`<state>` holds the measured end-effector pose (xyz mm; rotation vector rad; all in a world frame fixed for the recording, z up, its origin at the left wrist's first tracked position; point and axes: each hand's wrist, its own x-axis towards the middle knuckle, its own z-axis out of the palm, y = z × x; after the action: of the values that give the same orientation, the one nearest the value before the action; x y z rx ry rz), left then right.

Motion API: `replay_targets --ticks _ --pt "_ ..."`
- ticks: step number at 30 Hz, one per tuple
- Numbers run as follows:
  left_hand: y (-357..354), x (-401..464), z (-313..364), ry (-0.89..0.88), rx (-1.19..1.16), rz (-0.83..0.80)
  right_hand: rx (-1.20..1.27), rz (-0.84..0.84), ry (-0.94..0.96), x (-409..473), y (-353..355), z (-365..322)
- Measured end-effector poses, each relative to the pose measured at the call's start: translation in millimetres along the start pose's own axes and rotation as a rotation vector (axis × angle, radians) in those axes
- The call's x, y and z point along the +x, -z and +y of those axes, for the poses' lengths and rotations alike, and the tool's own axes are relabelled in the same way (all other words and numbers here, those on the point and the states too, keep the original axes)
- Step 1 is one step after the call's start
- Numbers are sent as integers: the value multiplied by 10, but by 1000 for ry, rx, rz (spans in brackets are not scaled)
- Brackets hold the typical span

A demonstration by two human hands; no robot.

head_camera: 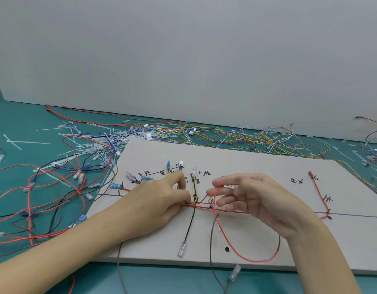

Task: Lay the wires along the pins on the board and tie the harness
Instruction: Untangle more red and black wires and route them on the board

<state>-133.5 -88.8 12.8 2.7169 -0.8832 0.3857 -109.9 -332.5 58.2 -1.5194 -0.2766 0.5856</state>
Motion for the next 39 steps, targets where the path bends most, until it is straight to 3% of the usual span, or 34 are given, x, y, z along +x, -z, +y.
replay_targets --ticks 4,7,12,20,23,32,35,39 --pt "-31 -1 24 -50 54 23 -19 50 60 2 -4 20" --pt "-37 -5 27 -71 59 54 -235 217 135 65 -36 26" --pt "-45 6 43 -116 117 87 -430 72 117 64 4 -130" --pt "-32 20 66 -155 159 85 -686 302 305 216 -6 -19" --pt "-43 21 64 -172 161 89 -717 301 334 249 -39 33" --pt "-42 19 71 -153 113 73 -671 336 167 562 -57 27" --pt "-37 32 78 -154 112 87 -774 275 208 678 -127 15" --pt "-54 43 67 -174 125 102 -724 172 243 713 -157 33"
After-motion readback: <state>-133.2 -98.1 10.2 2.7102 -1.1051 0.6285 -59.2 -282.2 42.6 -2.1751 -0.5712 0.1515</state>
